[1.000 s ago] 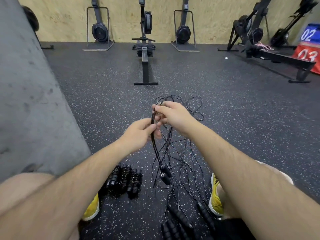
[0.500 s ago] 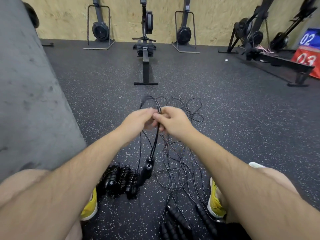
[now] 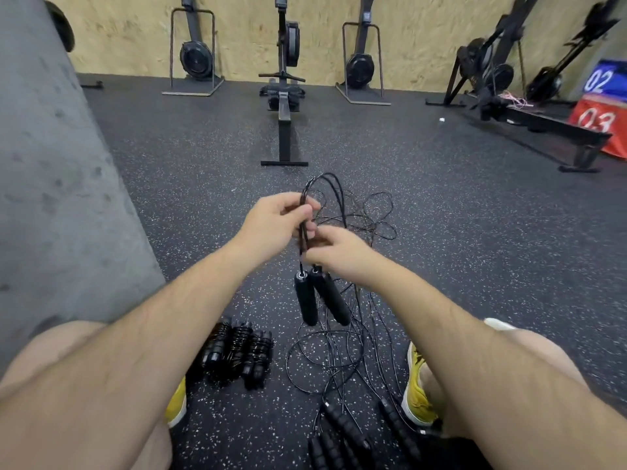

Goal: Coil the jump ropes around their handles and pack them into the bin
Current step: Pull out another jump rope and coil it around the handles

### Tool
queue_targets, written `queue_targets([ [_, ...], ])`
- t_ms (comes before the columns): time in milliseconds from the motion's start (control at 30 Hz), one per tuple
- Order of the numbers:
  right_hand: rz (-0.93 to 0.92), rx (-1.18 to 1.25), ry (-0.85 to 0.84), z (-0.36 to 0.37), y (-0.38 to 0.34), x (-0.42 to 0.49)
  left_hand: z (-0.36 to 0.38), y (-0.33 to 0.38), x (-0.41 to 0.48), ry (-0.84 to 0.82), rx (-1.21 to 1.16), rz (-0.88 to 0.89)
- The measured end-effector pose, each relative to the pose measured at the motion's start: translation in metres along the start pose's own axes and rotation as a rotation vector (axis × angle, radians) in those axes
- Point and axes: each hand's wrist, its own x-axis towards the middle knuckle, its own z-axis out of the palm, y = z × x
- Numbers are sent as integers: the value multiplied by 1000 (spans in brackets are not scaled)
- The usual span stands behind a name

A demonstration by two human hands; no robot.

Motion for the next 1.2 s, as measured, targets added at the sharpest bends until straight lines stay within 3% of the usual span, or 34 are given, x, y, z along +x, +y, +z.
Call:
queue_targets([
  [100, -33, -133, 61, 6, 10, 1, 5, 6, -1, -11, -79, 29],
  [233, -59, -125, 104, -3, 2, 0, 1, -3, 0, -51, -47, 37],
  [333, -103, -65, 164, -12, -8, 1, -5, -19, -7, -221, 96, -46],
  [433, -95, 97, 172, -16, -12, 5, -7, -30, -18, -387, 59, -111],
  [633, -83, 263, 196, -12, -13, 8, -3, -35, -17, -288, 67, -107],
  [733, 28, 123, 210, -9, -8, 12, -1, -31, -10, -179, -53, -128],
  [867, 123, 162, 86, -4, -10, -5, 7, -27, 0, -36, -136, -163],
  [967, 30, -127, 42, 6, -10, -26, 9, -23, 5, 28, -261, -235],
  [1100, 18, -422, 180, 21, -3, -27, 12, -19, 3, -43, -296, -267],
  [1167, 11, -497, 226, 15, -2, -23, 8, -15, 2, -52, -138, -294],
  [1200, -10, -542, 234, 9, -2, -21, 2, -11, 0, -44, 81, -296],
])
